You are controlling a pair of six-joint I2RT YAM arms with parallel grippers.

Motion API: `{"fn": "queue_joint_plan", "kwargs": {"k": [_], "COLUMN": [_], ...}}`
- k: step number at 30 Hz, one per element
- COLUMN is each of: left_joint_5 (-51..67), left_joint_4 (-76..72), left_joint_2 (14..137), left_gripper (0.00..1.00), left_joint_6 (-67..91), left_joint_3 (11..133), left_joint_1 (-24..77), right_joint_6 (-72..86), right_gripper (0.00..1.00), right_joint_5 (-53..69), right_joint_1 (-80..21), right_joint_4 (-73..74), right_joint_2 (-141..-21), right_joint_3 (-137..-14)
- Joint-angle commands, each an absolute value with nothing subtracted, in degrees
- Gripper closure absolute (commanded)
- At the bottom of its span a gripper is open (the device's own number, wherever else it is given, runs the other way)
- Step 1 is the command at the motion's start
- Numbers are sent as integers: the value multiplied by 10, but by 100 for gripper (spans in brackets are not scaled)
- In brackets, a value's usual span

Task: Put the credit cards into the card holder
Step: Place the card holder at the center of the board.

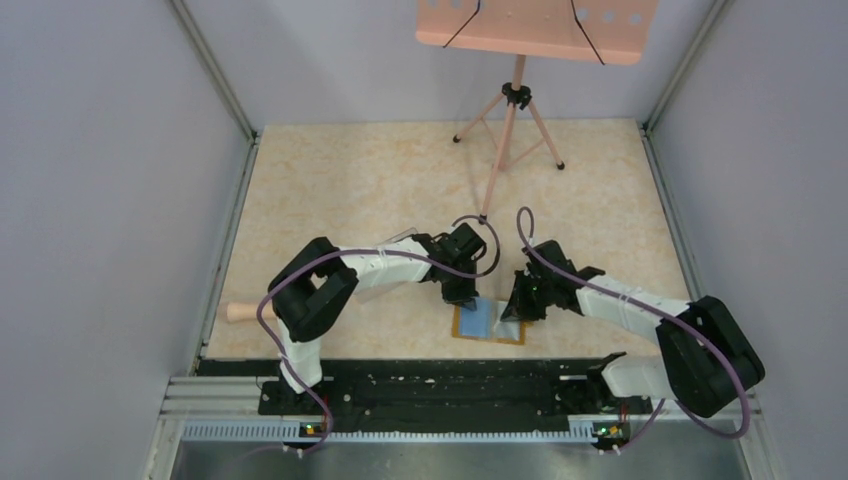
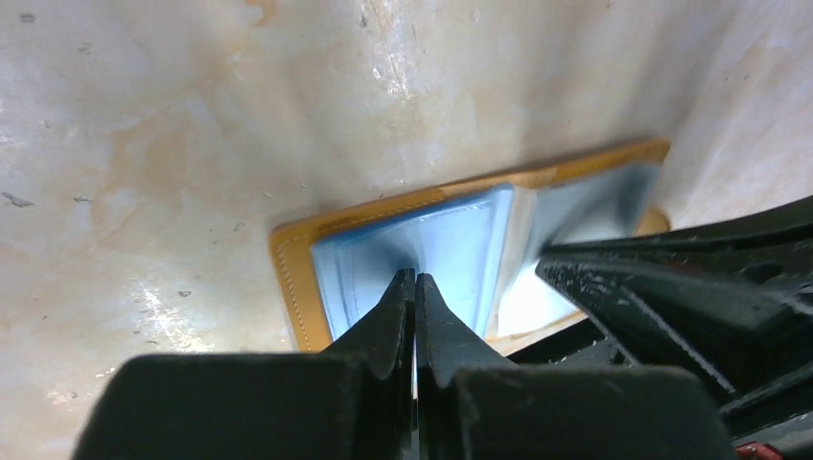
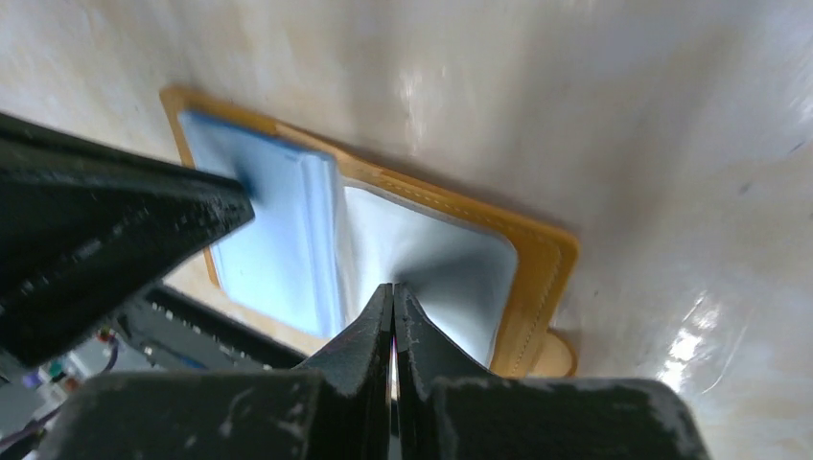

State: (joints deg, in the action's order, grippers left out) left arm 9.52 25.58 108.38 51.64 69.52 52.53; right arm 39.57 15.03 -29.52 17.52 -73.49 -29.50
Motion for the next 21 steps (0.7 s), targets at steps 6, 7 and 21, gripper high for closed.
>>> {"fn": "queue_joint_plan", "kwargs": {"k": [6, 7, 21], "left_joint_5": [51, 51, 46], "left_joint_4": [299, 299, 307], "left_joint_2": [1072, 1066, 1023], "left_gripper": [100, 100, 100], "left_joint_6": [488, 489, 543], "left_joint_3": [697, 691, 617], "left_joint_1": [523, 522, 525], "right_joint_6": [385, 379, 324], "right_gripper": [100, 100, 100], "right_joint_5": [182, 173, 155], "right_joint_1": [-302, -302, -302], "right_joint_4": [261, 260, 250], "right_joint_2": [-744, -754, -827], "right_joint_3": [-267, -272, -319]}}
